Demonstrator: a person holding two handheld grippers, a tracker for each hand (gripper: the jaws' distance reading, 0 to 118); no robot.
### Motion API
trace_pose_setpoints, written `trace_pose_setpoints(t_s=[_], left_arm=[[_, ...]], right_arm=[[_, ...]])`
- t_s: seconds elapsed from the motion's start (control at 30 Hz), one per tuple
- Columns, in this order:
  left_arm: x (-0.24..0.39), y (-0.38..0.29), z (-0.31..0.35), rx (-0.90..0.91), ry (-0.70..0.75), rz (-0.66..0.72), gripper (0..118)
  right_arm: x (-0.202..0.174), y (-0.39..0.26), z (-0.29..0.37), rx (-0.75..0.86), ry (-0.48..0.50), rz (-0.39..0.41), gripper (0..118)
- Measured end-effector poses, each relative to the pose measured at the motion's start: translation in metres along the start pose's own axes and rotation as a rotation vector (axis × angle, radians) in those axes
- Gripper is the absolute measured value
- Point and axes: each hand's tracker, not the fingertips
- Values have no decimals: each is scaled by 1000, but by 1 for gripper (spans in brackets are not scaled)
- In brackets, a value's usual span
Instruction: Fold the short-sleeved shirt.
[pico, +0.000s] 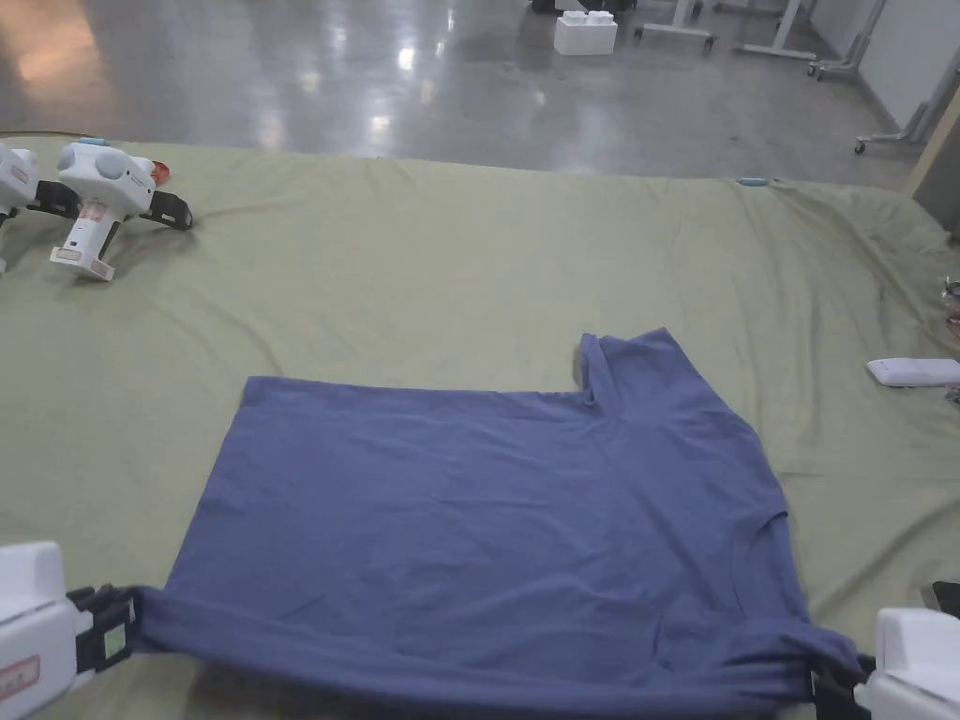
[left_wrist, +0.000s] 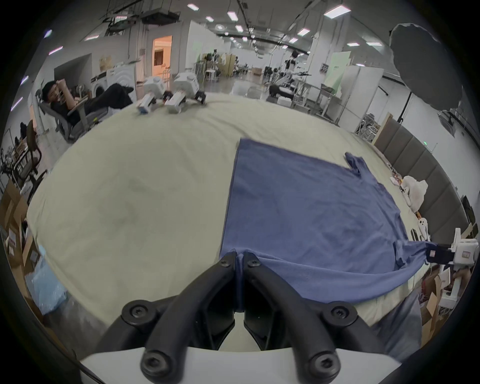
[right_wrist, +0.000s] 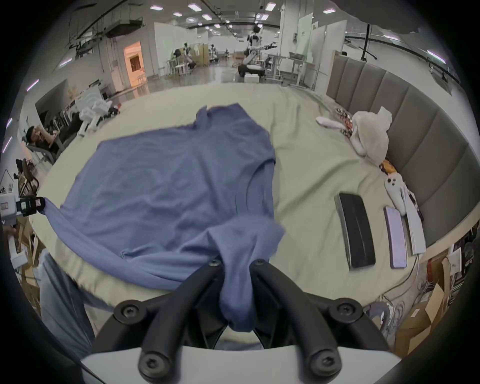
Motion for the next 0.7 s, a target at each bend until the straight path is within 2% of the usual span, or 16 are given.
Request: trace_pose_setpoints(t_s=[0.27, 0.4, 0.6, 0.7], left_arm=[[8, 71, -55, 4, -12, 33, 0], [15, 88, -90, -31, 11, 28, 0], [22, 93, -131, -97, 45, 12, 1], [26, 90, -142, -105, 65, -40, 3]], right_arm=[[3, 82, -38, 94, -26, -19, 9], [-1, 108, -75, 96, -44, -2, 9], [-1, 112, -132, 26, -65, -14, 9], [-2, 105, -150, 15, -78, -5, 10]])
